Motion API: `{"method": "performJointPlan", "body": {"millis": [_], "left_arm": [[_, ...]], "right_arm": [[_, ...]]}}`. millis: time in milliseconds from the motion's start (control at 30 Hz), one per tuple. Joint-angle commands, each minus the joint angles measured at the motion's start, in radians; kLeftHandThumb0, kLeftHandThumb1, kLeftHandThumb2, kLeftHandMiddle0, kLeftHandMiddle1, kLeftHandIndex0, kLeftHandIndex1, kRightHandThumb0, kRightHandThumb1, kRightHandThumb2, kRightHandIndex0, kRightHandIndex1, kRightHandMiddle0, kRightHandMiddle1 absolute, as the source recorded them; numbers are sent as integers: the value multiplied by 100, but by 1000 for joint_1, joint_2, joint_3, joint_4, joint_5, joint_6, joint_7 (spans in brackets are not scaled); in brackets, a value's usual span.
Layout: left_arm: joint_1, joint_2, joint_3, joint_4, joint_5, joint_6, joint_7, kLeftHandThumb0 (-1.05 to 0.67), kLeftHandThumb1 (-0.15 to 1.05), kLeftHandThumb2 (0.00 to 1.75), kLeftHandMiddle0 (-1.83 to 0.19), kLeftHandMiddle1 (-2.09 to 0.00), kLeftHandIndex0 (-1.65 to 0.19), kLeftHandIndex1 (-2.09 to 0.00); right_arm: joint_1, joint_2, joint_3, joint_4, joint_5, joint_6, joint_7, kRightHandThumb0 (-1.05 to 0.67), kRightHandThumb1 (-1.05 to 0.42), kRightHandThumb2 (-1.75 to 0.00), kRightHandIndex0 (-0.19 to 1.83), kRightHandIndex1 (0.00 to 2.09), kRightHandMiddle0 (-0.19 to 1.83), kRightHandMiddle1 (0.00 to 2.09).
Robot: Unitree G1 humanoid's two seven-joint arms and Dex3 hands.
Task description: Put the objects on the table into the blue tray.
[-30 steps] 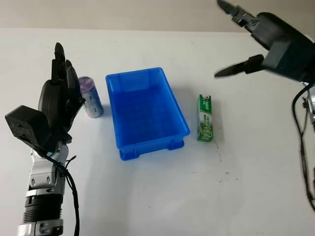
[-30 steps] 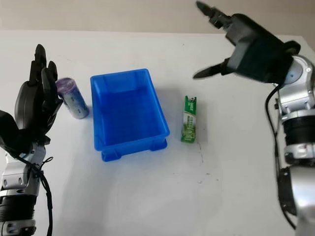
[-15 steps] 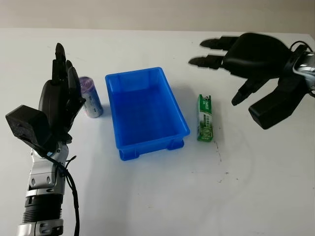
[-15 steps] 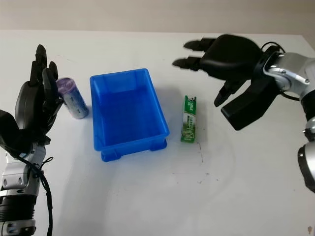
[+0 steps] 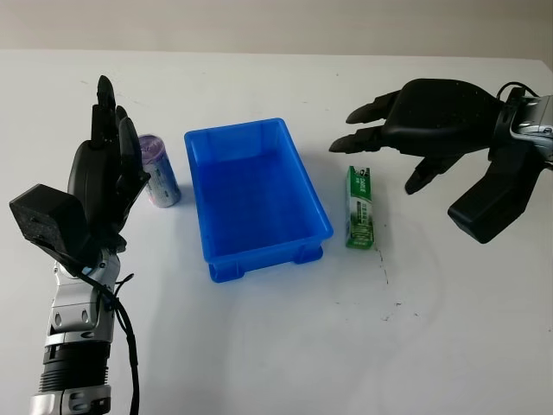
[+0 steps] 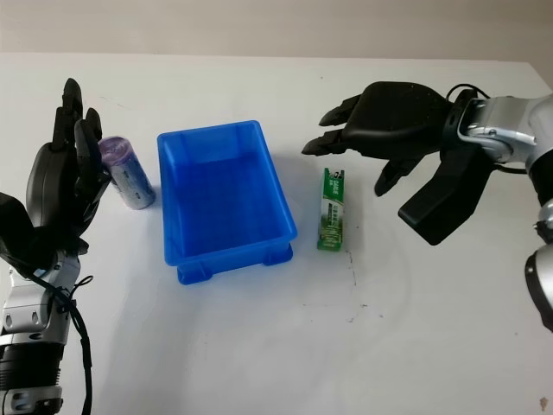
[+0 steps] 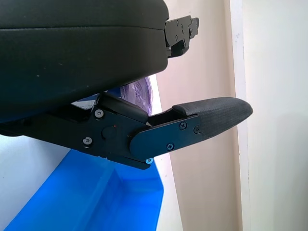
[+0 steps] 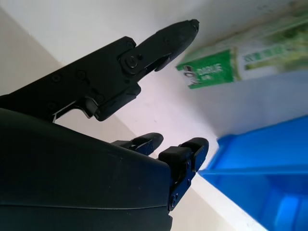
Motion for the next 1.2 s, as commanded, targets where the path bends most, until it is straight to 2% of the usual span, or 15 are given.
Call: {"method": "performJointPlan", "body": {"millis": [0, 233, 600, 733, 767, 833, 867, 900, 1067, 1100, 1133, 1167], "left_arm": [[-10, 14, 0, -3, 10, 0, -1, -81, 105, 70, 19, 0, 19, 0], [-16, 13, 0, -2, 7, 7, -3, -80, 105, 70, 19, 0, 19, 0], [-14, 19, 4, -4, 5, 0, -9, -80, 105, 70, 19, 0, 19, 0], [-13, 18, 6, -3, 7, 0, -6, -80, 105, 69, 19, 0, 19, 0], [-12, 17, 5, -6, 9, 1, -4, -80, 105, 69, 19, 0, 19, 0], [-11, 17, 4, -9, 11, 2, -2, -80, 105, 70, 19, 0, 19, 0], [-11, 18, 4, -9, 12, 0, -2, -80, 105, 70, 19, 0, 19, 0], [-11, 19, 5, -7, 9, -4, -6, -80, 105, 70, 19, 0, 19, 0], [-10, 21, 9, -7, 4, -7, -11, -80, 105, 70, 19, 0, 19, 0], [-9, 20, 10, -8, 2, -5, -11, -81, 105, 70, 19, 0, 19, 0], [-8, 21, 10, -7, 2, -5, -12, -81, 105, 70, 19, 0, 19, 0], [-7, 21, 10, -7, 2, -5, -13, -81, 105, 70, 19, 0, 19, 0]], "right_arm": [[26, 3, -17, 5, 33, -16, 19, -46, -72, -5, 51, 8, 49, 8], [60, 12, -19, -13, 60, -42, 12, -41, -71, -5, 57, 9, 57, 10], [110, 17, 19, -41, -27, -49, -89, -39, -78, -6, 60, 9, 57, 10], [139, 28, 36, -40, -66, -55, -184, -32, -86, -9, 66, 13, 62, 13], [144, 32, 45, -36, -79, -55, -210, -30, -91, -7, 66, 16, 61, 21], [147, 37, 62, -30, -103, -51, -254, -28, -94, -6, 60, 33, 37, 71], [149, 39, 72, -29, -118, -46, -279, -28, -96, -6, 54, 48, 30, 91], [151, 40, 85, -32, -138, -36, -300, -27, -98, -6, 44, 72, 27, 108], [156, 43, 138, -34, -215, -8, -425, -26, -98, -5, 29, 132, 26, 146], [157, 44, 150, -33, -229, -3, -456, -26, -97, -5, 24, 169, 26, 160], [157, 45, 164, -32, -247, 8, -493, -26, -97, -5, 20, 187, 25, 167], [156, 46, 176, -29, -262, 16, -521, -27, -96, -5, 20, 197, 24, 170]]}}
